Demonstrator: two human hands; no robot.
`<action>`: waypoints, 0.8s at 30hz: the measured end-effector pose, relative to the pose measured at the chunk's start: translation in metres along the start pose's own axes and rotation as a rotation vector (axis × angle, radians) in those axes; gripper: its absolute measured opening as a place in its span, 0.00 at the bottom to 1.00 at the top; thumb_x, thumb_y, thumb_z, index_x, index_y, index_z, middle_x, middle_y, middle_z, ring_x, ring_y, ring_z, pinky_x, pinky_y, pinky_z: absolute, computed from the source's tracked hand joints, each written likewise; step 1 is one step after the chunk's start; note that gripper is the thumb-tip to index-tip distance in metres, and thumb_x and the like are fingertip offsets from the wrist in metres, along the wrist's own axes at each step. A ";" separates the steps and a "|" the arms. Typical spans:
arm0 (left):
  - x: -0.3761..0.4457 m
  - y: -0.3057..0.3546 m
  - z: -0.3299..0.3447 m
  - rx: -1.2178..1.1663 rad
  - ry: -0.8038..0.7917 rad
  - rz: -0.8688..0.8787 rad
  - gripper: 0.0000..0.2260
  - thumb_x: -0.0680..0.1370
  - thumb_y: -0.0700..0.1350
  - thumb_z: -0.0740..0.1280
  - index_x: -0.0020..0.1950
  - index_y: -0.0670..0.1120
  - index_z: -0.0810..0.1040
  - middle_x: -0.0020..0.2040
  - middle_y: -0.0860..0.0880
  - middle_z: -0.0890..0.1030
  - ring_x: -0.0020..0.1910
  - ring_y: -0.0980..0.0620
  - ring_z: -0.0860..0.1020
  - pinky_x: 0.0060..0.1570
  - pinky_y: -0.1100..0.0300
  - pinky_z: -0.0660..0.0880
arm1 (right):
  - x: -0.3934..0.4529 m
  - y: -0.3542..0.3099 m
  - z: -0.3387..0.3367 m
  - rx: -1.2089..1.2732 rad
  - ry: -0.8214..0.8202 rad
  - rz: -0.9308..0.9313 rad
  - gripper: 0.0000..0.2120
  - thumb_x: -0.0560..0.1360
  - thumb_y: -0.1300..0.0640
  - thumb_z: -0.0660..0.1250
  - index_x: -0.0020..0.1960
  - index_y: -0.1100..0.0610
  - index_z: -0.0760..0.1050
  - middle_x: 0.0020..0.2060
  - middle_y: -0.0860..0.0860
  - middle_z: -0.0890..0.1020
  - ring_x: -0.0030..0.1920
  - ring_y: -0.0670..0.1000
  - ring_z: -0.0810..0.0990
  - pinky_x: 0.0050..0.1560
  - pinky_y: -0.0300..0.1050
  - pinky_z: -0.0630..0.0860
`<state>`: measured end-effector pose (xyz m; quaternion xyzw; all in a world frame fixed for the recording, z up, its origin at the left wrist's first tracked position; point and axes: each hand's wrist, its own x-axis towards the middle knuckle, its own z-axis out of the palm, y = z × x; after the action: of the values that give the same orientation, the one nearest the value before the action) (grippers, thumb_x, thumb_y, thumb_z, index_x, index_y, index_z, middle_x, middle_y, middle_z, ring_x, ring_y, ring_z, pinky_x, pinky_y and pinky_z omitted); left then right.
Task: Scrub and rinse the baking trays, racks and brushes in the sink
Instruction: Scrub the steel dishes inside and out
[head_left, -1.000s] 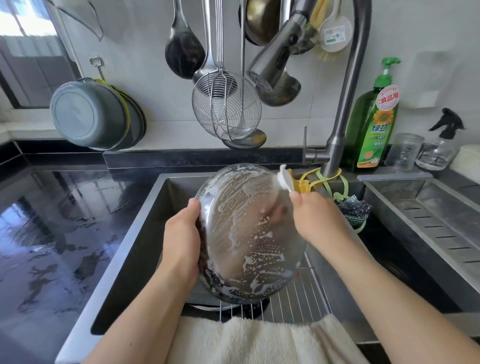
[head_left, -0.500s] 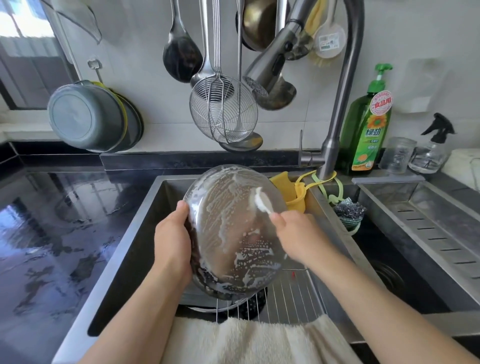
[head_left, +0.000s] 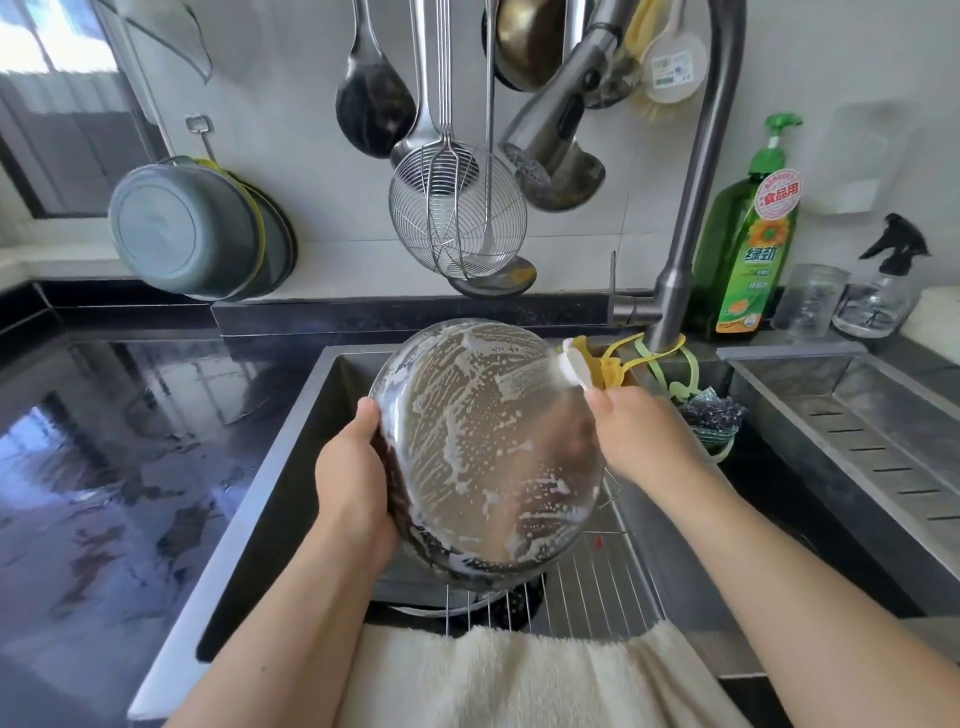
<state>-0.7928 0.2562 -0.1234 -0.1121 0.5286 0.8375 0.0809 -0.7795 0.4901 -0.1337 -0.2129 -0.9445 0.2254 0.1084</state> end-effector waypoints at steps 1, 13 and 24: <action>0.000 0.001 0.001 0.004 0.000 -0.002 0.26 0.86 0.51 0.61 0.31 0.52 0.87 0.38 0.51 0.88 0.41 0.48 0.87 0.51 0.50 0.79 | -0.007 -0.003 0.002 0.003 -0.017 -0.034 0.24 0.85 0.42 0.49 0.41 0.53 0.74 0.38 0.53 0.79 0.41 0.55 0.78 0.43 0.52 0.78; 0.003 0.002 -0.003 -0.051 0.055 -0.001 0.17 0.86 0.55 0.61 0.56 0.47 0.86 0.49 0.45 0.88 0.46 0.44 0.88 0.59 0.44 0.79 | -0.026 -0.011 0.011 -0.040 -0.111 -0.196 0.24 0.85 0.42 0.51 0.38 0.53 0.73 0.33 0.49 0.78 0.34 0.51 0.77 0.34 0.47 0.73; 0.015 -0.002 -0.009 -0.106 0.060 -0.009 0.15 0.86 0.55 0.60 0.59 0.50 0.84 0.53 0.47 0.88 0.52 0.43 0.87 0.59 0.43 0.79 | -0.038 -0.022 0.010 -0.051 -0.124 -0.263 0.25 0.85 0.42 0.51 0.38 0.54 0.73 0.33 0.50 0.77 0.33 0.52 0.76 0.33 0.48 0.71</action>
<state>-0.8054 0.2495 -0.1326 -0.1438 0.4853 0.8601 0.0626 -0.7568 0.4512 -0.1357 -0.0758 -0.9745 0.1979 0.0732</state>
